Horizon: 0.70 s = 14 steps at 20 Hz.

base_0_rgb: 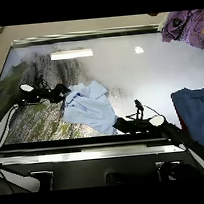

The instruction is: Fold the clothes and pants, and hang the long-sleeved shirts on hangers.

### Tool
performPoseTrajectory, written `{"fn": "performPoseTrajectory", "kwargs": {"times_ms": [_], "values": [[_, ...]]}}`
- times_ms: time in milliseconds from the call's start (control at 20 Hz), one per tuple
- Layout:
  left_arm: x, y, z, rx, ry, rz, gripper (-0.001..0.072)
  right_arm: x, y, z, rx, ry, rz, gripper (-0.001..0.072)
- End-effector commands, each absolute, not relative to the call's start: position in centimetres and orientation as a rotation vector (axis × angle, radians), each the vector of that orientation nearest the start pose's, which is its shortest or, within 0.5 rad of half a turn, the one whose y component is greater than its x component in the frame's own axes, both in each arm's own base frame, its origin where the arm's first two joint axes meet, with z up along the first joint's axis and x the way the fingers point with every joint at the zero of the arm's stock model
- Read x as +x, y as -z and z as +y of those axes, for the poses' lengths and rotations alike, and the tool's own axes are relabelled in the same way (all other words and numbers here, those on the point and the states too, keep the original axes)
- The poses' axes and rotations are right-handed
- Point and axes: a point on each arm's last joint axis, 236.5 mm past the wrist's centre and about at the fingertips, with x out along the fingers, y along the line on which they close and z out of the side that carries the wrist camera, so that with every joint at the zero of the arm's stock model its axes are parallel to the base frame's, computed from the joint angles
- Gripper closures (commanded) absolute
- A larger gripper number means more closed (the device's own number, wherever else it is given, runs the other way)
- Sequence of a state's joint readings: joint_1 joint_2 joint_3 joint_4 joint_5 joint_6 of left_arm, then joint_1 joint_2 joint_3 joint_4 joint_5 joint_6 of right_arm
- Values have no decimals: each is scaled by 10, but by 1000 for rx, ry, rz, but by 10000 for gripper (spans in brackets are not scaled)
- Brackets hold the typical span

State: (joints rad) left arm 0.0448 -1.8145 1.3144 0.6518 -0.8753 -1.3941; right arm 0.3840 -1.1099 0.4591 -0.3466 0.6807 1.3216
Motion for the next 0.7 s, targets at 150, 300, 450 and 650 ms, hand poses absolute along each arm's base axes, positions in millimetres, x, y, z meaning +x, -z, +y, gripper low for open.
{"fn": "performPoseTrajectory", "kwargs": {"times_ms": [150, 300, 450, 650], "values": [[508, 110, -120, -836, 233, 1192, 684, 249, 56, 253, 883, -458, 1321, 681], [520, 81, -112, -814, 266, 1128, 693, 262, 40, 253, 845, -483, 1258, 682], [552, -12, -75, -752, 289, 930, 694, 308, -14, 245, 648, -511, 1086, 683], [549, -196, -2, -554, 225, 613, 694, 373, -140, 212, 300, -462, 801, 682]]}}
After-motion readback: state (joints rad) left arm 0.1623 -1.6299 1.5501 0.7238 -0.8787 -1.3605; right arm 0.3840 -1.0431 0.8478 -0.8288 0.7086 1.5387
